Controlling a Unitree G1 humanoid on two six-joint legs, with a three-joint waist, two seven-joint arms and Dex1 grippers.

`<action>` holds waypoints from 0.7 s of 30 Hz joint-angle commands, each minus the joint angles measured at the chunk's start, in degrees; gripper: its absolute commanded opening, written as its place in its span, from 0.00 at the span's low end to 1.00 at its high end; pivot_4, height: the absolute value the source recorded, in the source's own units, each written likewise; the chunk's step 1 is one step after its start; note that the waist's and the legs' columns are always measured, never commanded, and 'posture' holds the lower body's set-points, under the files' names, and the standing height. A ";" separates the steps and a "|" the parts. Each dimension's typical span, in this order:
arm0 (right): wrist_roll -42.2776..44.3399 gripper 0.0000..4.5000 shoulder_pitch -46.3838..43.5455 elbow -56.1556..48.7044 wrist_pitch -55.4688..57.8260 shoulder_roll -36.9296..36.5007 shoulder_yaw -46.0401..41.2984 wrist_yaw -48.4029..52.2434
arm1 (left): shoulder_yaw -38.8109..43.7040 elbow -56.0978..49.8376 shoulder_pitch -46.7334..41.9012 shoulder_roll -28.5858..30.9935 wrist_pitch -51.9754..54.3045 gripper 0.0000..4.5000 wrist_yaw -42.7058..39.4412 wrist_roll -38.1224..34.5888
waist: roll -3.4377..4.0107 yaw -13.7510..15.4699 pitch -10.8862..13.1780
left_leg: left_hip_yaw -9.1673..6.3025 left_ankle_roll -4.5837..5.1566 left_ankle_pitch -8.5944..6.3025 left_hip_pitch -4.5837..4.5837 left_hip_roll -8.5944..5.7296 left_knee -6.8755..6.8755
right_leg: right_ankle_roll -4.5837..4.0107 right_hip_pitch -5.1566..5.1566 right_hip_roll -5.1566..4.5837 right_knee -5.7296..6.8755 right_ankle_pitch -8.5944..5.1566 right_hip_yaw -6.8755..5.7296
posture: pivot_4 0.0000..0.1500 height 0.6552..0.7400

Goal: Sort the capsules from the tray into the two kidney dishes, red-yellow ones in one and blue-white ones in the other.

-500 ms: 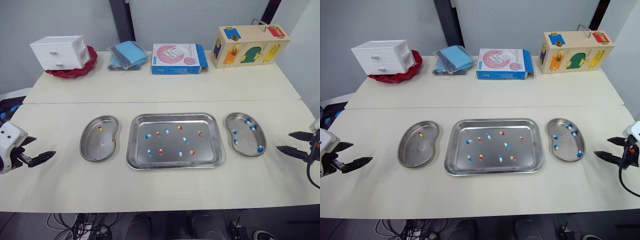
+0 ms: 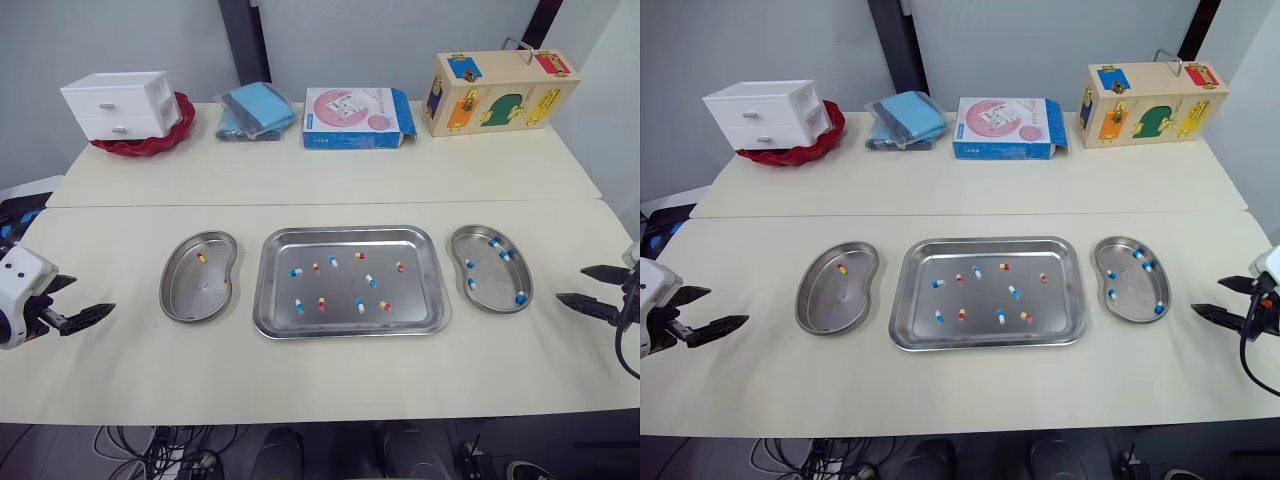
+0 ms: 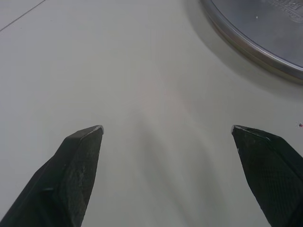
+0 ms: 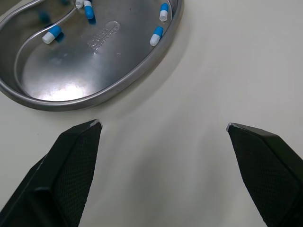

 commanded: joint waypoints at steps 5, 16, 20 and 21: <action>-0.22 0.99 -0.89 -0.15 -1.03 -0.83 -1.90 0.09 | 1.08 -0.39 0.36 0.60 -0.35 1.00 -0.55 -0.07 | 0.00 0.02 0.00 | -0.01 0.00 0.00 0.00 0.00 0.02 | 0.00 0.01 0.00 0.02 0.00 -0.01 | 1.00 1.00; 0.01 0.99 0.50 -0.44 -1.34 -0.79 -2.26 0.56 | 1.15 0.16 1.17 0.76 -0.51 1.00 -1.04 0.20 | 0.00 0.02 0.00 | -0.01 0.00 0.00 0.01 0.00 0.03 | 0.00 0.01 0.00 0.04 0.00 -0.01 | 1.00 1.00; 0.19 0.99 0.91 -0.68 -1.41 -0.94 -2.54 0.69 | 1.23 -0.25 1.96 0.58 -0.77 1.00 -1.44 0.10 | 0.00 0.00 0.00 | -0.01 0.00 0.00 0.02 0.00 0.03 | 0.00 0.02 0.00 0.04 0.00 -0.01 | 1.00 1.00; 0.30 0.99 1.09 -0.83 -1.39 -1.06 -2.72 0.84 | 1.46 -0.65 2.49 0.47 -1.08 1.00 -1.59 -0.01 | 0.00 0.00 0.00 | -0.01 0.00 0.00 0.02 0.00 0.03 | 0.00 0.02 0.00 0.05 0.00 -0.01 | 1.00 1.00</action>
